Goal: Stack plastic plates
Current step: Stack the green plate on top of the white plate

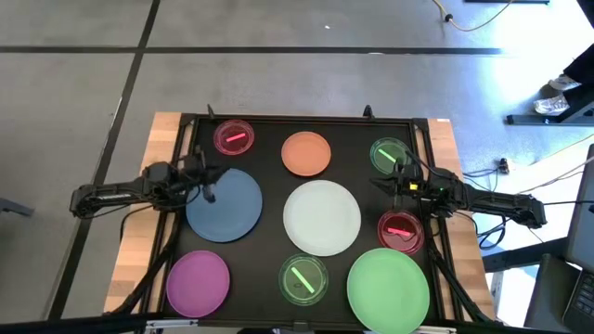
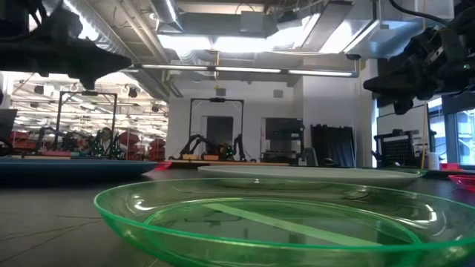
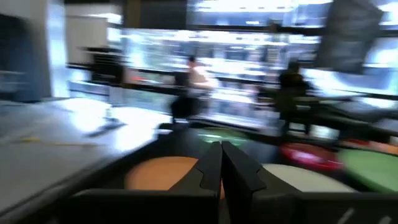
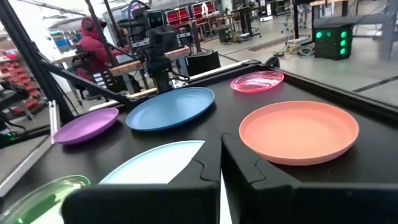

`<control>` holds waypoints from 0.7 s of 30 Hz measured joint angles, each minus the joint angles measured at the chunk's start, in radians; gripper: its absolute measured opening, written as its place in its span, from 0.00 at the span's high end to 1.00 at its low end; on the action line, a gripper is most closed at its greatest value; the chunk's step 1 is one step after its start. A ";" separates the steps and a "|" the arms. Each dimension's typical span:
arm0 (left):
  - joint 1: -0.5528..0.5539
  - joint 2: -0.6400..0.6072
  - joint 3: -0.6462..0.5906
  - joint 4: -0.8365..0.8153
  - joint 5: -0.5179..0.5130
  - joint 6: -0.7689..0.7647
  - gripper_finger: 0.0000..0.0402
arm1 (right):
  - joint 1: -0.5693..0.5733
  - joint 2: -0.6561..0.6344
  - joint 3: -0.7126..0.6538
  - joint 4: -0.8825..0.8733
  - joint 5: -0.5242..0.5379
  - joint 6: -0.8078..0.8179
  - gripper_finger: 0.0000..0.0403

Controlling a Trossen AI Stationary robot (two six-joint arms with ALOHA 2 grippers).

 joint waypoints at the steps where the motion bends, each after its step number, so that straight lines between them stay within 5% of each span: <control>1: 0.000 0.000 0.000 -0.002 0.038 -0.011 0.99 | 0.000 0.000 0.000 -0.001 -0.002 0.009 0.98; 10: -0.006 0.119 0.000 0.021 0.151 -0.084 0.99 | 0.001 0.000 0.000 -0.009 -0.015 0.023 0.98; 16: -0.065 0.269 0.000 0.214 0.156 -0.097 0.99 | 0.001 0.052 0.039 -0.007 -0.039 0.019 0.98; 21: -0.099 0.381 0.059 0.284 0.156 0.025 0.99 | 0.001 0.162 0.108 -0.007 -0.076 0.004 0.98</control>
